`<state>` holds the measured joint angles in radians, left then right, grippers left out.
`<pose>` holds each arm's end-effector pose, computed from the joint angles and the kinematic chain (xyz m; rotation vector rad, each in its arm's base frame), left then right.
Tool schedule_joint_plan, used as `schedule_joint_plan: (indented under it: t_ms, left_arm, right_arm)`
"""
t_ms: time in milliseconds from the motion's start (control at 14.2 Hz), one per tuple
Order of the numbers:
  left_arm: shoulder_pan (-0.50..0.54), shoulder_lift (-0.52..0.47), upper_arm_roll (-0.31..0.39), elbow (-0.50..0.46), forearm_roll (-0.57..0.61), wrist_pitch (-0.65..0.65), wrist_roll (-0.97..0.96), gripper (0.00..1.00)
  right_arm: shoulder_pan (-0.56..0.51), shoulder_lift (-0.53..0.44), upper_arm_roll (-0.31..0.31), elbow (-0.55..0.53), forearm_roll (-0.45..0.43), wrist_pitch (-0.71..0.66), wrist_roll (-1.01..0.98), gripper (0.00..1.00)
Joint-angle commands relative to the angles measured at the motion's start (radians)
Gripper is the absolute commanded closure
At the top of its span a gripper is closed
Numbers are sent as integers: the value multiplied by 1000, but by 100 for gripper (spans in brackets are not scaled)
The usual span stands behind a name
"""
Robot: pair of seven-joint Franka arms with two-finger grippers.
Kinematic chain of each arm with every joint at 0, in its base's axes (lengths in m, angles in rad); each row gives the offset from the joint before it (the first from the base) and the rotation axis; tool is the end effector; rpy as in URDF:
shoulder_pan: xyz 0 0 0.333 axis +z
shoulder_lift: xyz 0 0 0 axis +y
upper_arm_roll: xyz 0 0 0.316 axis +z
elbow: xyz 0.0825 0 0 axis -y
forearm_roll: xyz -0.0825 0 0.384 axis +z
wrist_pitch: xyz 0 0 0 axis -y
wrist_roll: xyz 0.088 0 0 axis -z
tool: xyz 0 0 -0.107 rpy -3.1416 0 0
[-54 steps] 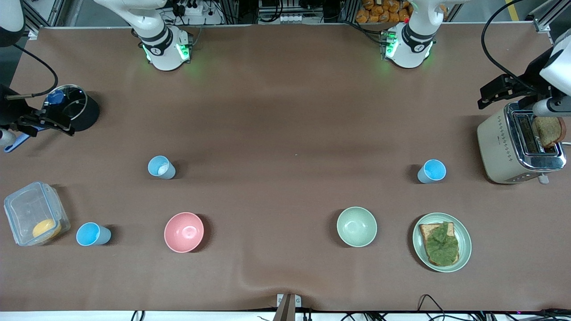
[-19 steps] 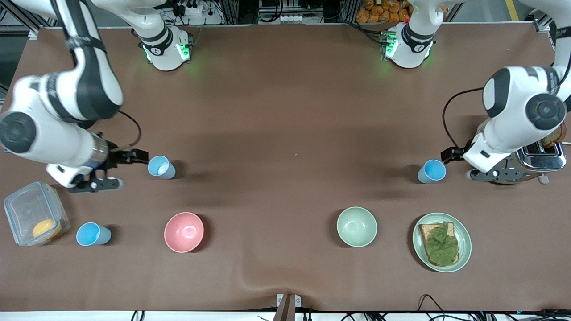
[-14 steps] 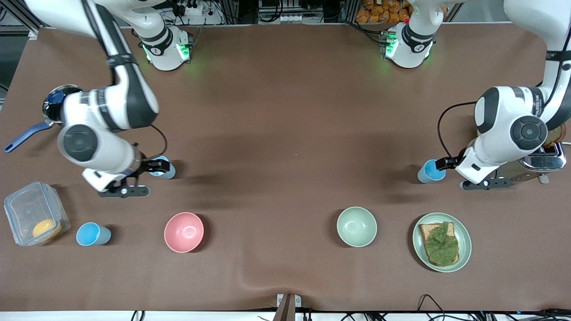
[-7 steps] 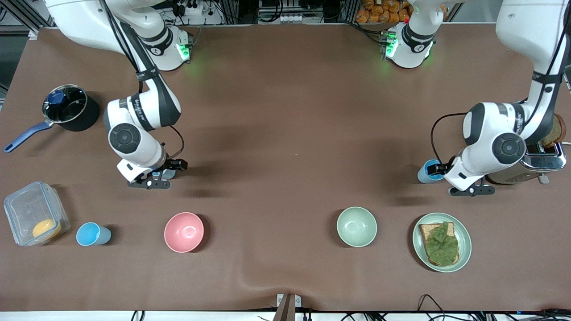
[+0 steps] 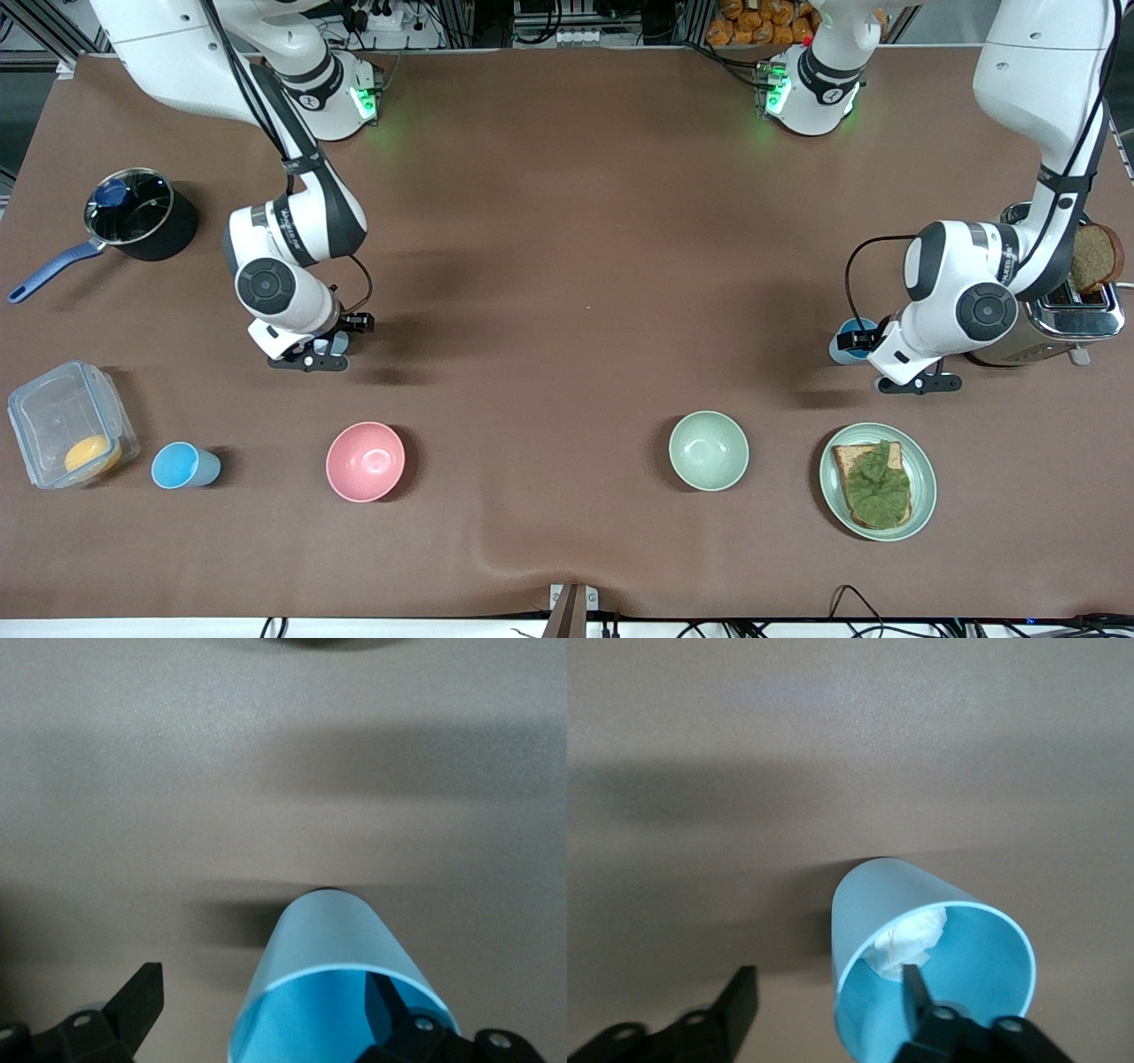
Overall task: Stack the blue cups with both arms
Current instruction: 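Close both grippers on the two blue cups and lift them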
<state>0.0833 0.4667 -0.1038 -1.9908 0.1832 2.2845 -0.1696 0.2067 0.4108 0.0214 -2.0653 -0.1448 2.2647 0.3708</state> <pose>0.5913 -0.0069 0.2135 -3.0358 -0.0370 0.2422 0.5538 0.1247 0.2157 2.9795 -0.0583 -0.2602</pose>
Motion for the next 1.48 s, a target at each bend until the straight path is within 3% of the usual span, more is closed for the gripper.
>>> schedule_joint_plan:
  t_ms: [0, 71, 212, 283, 707, 848, 989, 1060, 1272, 1413]
  left_arm:
    - [9, 9, -10, 12, 35, 13, -51, 17]
    - [9, 9, -10, 12, 35, 15, -51, 33]
    - [9, 9, -10, 12, 35, 20, -56, 90]
    - [9, 9, -10, 12, 35, 26, -80, 100]
    - [7, 6, -10, 13, 35, 27, -105, 100]
    - [9, -19, -11, 18, 35, 27, -106, 100]
    - [9, -57, -13, 26, 24, 27, -132, 100]
    - [9, -75, -13, 29, 19, 26, -146, 100]
    - [10, -112, -16, 53, 16, 26, -191, 100]
    - [10, -118, -20, 64, 1, 21, -215, 100]
  right_arm:
    - [3, 16, 5, 69, -24, -78, 25, 100]
    - [3, 20, 5, 89, -24, -105, 23, 100]
    - [7, 20, 6, 129, -22, -134, 23, 100]
    - [7, 20, 6, 164, -22, -154, 19, 100]
    - [85, 22, 9, 353, 22, -364, 20, 100]
    - [149, 22, 9, 392, 172, -398, 37, 100]
    - [216, 45, 9, 430, 295, -389, 184, 100]
    - [256, 77, 9, 477, 315, -387, 283, 100]
    - [373, 193, 9, 600, 311, -373, 549, 100]
    - [411, 236, 8, 623, 306, -328, 635, 100]
